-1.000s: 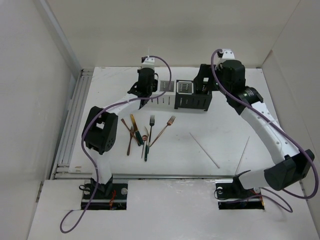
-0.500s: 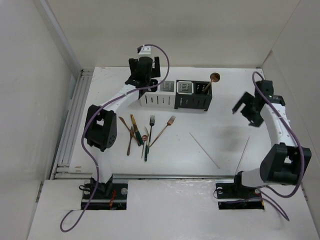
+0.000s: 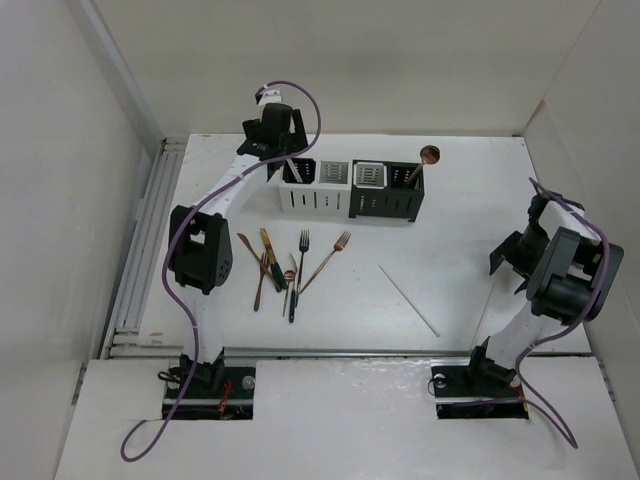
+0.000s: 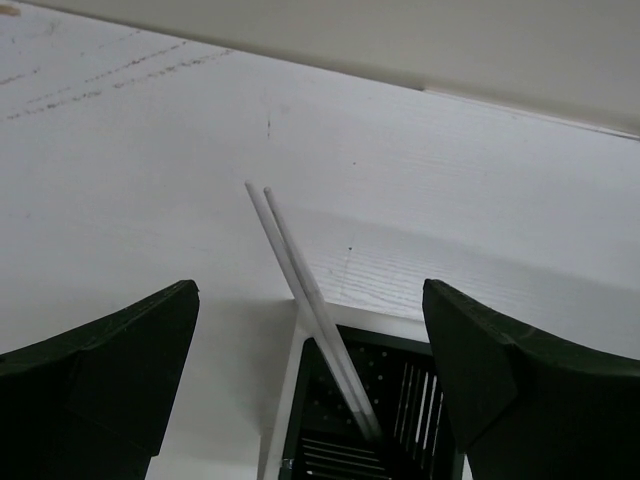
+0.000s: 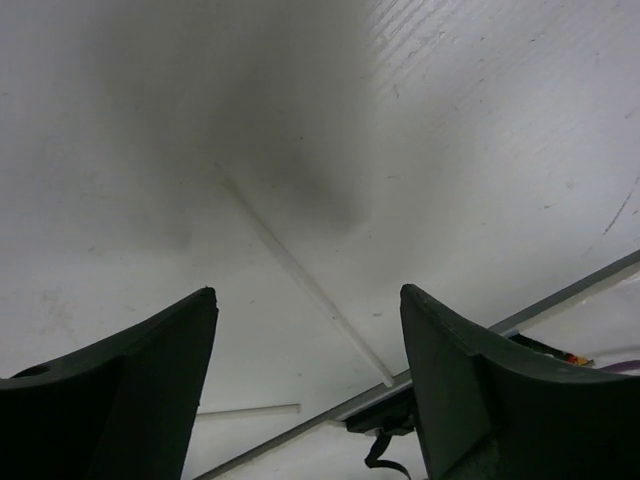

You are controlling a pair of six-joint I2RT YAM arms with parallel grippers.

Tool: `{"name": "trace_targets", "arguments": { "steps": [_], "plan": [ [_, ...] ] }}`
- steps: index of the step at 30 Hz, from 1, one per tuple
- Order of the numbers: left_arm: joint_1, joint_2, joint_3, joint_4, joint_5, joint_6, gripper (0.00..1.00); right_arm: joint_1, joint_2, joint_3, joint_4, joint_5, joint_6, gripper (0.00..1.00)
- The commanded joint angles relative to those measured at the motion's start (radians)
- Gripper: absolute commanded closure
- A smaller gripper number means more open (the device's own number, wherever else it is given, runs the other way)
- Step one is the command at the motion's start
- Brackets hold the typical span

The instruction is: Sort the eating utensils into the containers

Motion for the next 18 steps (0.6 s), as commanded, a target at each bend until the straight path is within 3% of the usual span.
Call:
{"name": "trace_targets", "arguments": {
  "steps": [1,12,18],
  "plan": [
    [0.007,-0.012,0.060,-0.043,-0.012,-0.027,0.07,0.002,0.033,0.003,-0.028,0.019,-0.051,0.23],
    [0.007,-0.021,0.051,-0.043,-0.076,0.014,0.07,0.024,0.102,-0.118,0.058,-0.022,-0.075,0.49],
    [0.007,-0.053,0.031,-0.034,-0.108,0.034,0.07,0.117,0.151,-0.118,0.110,-0.028,-0.053,0.60]
  ]
}}
